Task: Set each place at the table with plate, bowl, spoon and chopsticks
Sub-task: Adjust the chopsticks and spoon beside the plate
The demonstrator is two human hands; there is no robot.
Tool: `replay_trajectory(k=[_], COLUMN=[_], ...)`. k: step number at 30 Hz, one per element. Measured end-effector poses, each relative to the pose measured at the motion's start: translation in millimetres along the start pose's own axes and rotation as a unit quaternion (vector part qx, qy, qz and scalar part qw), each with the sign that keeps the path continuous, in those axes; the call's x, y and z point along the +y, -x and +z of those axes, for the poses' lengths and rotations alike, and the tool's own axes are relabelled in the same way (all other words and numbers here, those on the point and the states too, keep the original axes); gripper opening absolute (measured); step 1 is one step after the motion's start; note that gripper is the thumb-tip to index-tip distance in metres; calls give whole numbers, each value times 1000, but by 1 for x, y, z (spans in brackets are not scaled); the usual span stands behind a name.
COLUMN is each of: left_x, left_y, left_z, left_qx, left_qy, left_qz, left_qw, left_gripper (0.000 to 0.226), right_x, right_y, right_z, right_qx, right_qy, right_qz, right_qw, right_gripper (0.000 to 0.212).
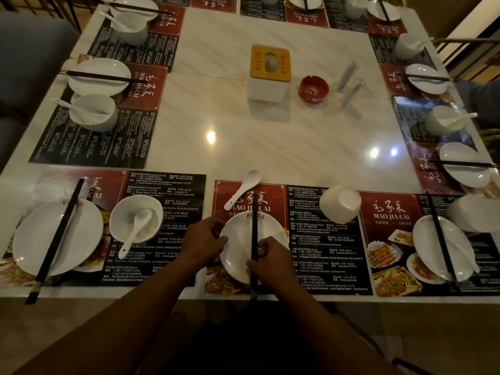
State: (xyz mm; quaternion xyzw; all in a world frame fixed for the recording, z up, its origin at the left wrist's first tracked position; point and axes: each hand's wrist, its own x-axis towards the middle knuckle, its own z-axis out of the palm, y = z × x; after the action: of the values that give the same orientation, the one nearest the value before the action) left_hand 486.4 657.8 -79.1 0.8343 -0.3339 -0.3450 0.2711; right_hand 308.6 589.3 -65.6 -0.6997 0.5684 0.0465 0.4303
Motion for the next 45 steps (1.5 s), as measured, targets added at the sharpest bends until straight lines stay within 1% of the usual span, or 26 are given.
replay_trajectory(k=[5,16,31,38,40,42,43,45], left_x=[0,0,9,18,23,31,36,46], left_y=[0,-1,-12,-27,-31,-35,-36,-39], left_z=[2,2,-4,-10,-10,-7,-5,-2], left_qx=[12,16,41,58,66,67,66,69], left_qy=[-17,-10,4,9,4,12,19,22], left_qz=[6,-6,-12,8,17,24,27,35], left_qw=[1000,1000,999,998,998,997,997,997], left_gripper=[33,32,22,21,20,22,22,23], right_x=[0,3,6,8,13,21,28,44], right_y=[0,-2,-2,-2,-2,-6,-10,-26], right_z=[-1,1,-2,-20,-35,-57,-70,-102], right_qx=[-7,-4,1,22,51,100,131,215], right_qy=[-1,-8,-39,-71,-61,-58,-51,8], right_qz=[-1,-5,8,20,6,-3,-9,-30], right_qw=[1000,1000,999,997,997,993,990,976], right_gripper=[56,53,51,35,29,25,26,38])
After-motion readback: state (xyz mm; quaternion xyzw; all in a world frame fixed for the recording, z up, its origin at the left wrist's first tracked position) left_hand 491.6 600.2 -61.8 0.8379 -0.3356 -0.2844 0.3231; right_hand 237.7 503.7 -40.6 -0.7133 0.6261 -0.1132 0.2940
